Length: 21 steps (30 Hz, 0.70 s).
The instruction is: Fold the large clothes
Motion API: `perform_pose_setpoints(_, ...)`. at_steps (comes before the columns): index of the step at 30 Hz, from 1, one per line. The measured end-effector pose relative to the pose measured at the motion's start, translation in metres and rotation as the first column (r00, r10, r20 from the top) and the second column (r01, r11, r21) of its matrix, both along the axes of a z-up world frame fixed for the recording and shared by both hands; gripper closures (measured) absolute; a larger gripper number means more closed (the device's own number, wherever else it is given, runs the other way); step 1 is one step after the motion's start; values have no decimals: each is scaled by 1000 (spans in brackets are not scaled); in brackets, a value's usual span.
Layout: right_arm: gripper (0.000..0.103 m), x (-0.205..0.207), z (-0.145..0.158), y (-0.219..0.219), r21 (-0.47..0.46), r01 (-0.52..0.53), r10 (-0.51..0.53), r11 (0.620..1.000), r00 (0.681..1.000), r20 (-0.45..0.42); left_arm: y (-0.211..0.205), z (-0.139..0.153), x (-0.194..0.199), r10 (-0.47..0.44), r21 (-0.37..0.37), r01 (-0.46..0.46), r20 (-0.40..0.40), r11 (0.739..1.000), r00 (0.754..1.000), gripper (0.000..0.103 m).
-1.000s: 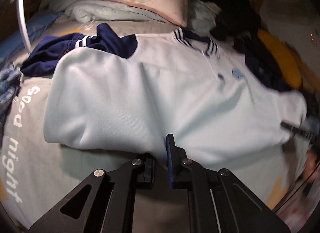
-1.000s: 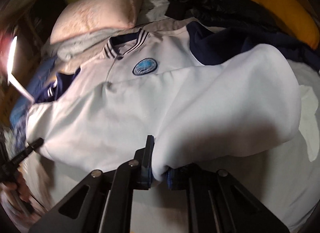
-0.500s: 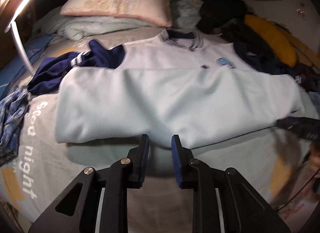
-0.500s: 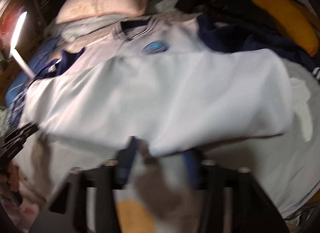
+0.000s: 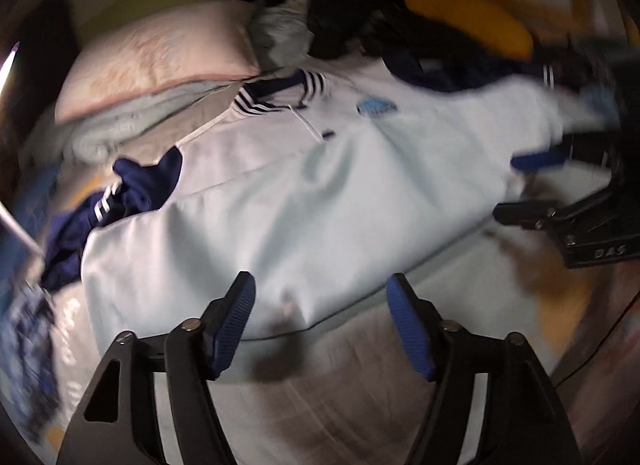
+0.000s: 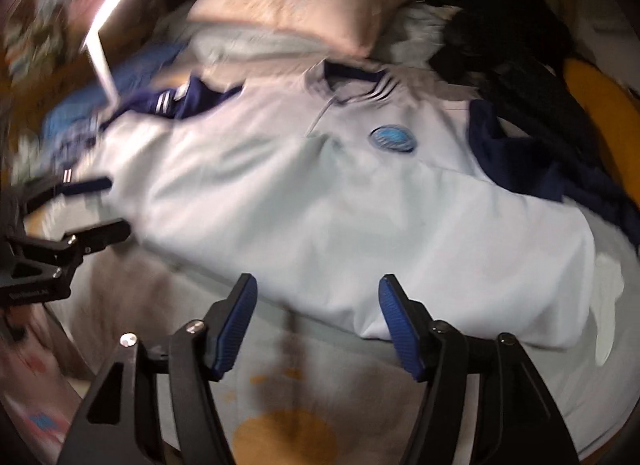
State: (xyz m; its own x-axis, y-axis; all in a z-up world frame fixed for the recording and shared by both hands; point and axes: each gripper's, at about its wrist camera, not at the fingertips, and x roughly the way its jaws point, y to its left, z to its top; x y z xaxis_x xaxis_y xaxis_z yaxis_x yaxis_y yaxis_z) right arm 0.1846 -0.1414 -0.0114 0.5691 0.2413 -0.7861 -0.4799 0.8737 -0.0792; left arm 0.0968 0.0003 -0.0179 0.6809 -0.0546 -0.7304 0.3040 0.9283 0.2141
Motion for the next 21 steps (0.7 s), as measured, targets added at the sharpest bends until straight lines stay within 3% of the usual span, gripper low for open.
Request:
perform_pose_setpoints(2, 42, -5, -11, 11, -91, -38, 40, 995, 999, 23, -7, -14, 2, -25, 50, 26, -26, 998, 999, 34)
perform_pose_setpoints(4, 42, -8, -20, 19, -166, -59, 70, 984, 996, 57, -8, -27, 8, -35, 43, 38, -72, 998, 997, 34)
perform_pose_setpoints(7, 41, -2, -34, 24, -246, -53, 75, 968, 994, 82, -7, -39, 16, -28, 74, 33, -70, 997, 997, 21)
perform_pose_setpoints(11, 38, 17, -33, 10, -272, 69, -18, 960, 983, 183, 15, -38, 33, 108, 80, -109, 11, 991, 994, 15)
perform_pose_setpoints(15, 38, 36, -31, -6, -233, 98, -58, 968, 983, 174, 42, -42, 47, 173, 60, -176, 57, 983, 983, 15)
perform_pose_setpoints(16, 38, 38, -30, -8, -240, 103, -58, 965, 980, 189, 44, -41, 45, 175, 67, -182, 95, 981, 980, 25)
perform_pose_setpoints(17, 40, 38, -32, -8, -261, 108, -50, 959, 974, 219, 46, -40, 44, 169, 67, -178, 121, 982, 978, 54)
perform_pose_setpoints(19, 49, 38, -36, -8, -295, 126, -47, 947, 964, 260, 49, -45, 46, 182, 95, -195, 131, 976, 975, 83)
perform_pose_setpoints(21, 69, 39, -38, -7, -300, 130, -44, 945, 960, 276, 52, -49, 43, 174, 78, -186, 139, 980, 975, 90)
